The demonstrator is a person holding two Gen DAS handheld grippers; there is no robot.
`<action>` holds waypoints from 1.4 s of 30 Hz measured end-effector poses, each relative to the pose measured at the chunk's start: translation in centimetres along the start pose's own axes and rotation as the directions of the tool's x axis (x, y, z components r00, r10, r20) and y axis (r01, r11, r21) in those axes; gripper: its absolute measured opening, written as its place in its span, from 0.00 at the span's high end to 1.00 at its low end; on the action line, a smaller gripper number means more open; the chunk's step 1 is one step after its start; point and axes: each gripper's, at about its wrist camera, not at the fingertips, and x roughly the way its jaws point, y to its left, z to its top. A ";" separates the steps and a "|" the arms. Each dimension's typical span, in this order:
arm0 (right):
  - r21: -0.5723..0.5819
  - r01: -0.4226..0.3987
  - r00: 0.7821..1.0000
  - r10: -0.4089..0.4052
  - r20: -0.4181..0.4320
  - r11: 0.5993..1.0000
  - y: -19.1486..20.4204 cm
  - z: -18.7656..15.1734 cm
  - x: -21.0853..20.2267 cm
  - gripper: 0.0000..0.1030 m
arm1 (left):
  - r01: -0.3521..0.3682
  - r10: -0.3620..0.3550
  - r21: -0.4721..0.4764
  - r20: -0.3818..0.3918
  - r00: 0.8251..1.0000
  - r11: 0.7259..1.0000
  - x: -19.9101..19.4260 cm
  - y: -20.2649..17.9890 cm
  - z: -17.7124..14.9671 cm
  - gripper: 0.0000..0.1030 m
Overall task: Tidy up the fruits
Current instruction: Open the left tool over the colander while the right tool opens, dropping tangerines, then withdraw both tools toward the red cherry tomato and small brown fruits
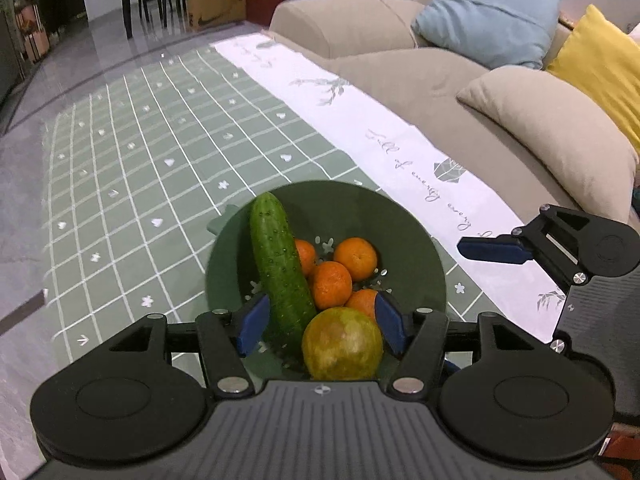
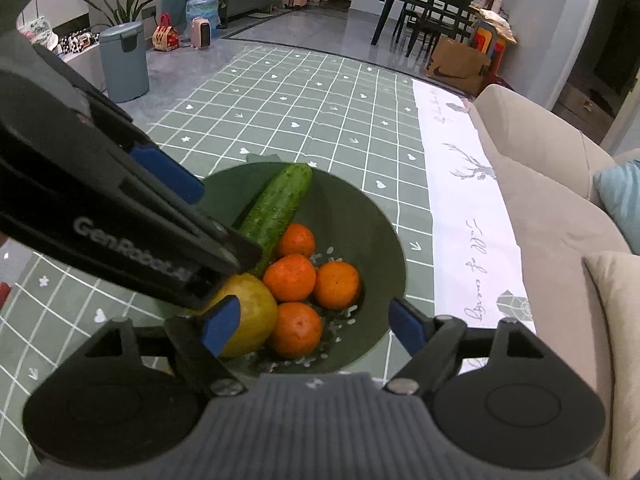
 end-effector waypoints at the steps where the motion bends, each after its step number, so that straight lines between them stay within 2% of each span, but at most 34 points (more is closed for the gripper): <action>1: 0.010 0.000 1.000 0.000 0.001 1.000 0.2 -0.1 -0.5 0.20 | 0.001 -0.001 -0.001 0.008 1.000 1.000 -0.5 0.0 -0.3 0.31; 6: 0.043 0.013 1.000 -0.013 0.008 0.999 1.5 -1.1 -2.6 0.17 | 0.013 -0.012 -0.022 0.065 0.998 1.000 -3.2 0.0 -1.9 0.31; 10: 0.072 0.025 0.999 -0.027 0.034 0.997 2.9 -2.6 -4.5 0.11 | -0.014 0.018 -0.034 0.121 0.992 0.999 -5.1 0.0 -3.6 0.31; 15: 0.136 0.048 0.997 -0.055 0.049 0.990 4.4 -5.2 -6.5 0.11 | -0.032 0.044 -0.073 0.168 0.985 0.997 -6.6 0.2 -5.9 0.31; 18: 0.184 0.059 0.996 -0.071 0.059 0.981 5.1 -6.9 -7.5 0.10 | -0.048 0.063 -0.079 0.205 0.977 0.996 -7.3 0.2 -7.4 0.25; 22: 0.259 0.070 0.994 -0.089 0.063 0.963 5.8 -9.1 -8.3 0.09 | -0.043 0.059 -0.081 0.200 0.978 0.996 -7.4 -0.1 -9.4 0.23; 28: 0.346 0.071 0.994 -0.097 0.058 0.936 6.4 -11.8 -8.9 0.09 | -0.001 0.014 -0.103 0.132 0.991 0.995 -6.0 -0.3 -12.3 0.22; 32: 0.348 0.065 0.995 -0.087 0.048 0.935 7.1 -13.1 -8.6 0.09 | 0.033 -0.021 -0.135 0.093 0.995 0.990 -5.0 0.1 -14.0 0.23; 42: 0.352 0.077 0.997 -0.080 -0.004 0.933 7.4 -15.0 -6.4 0.10 | 0.009 -0.006 -0.076 0.034 0.999 0.997 -2.6 -0.8 -17.0 0.27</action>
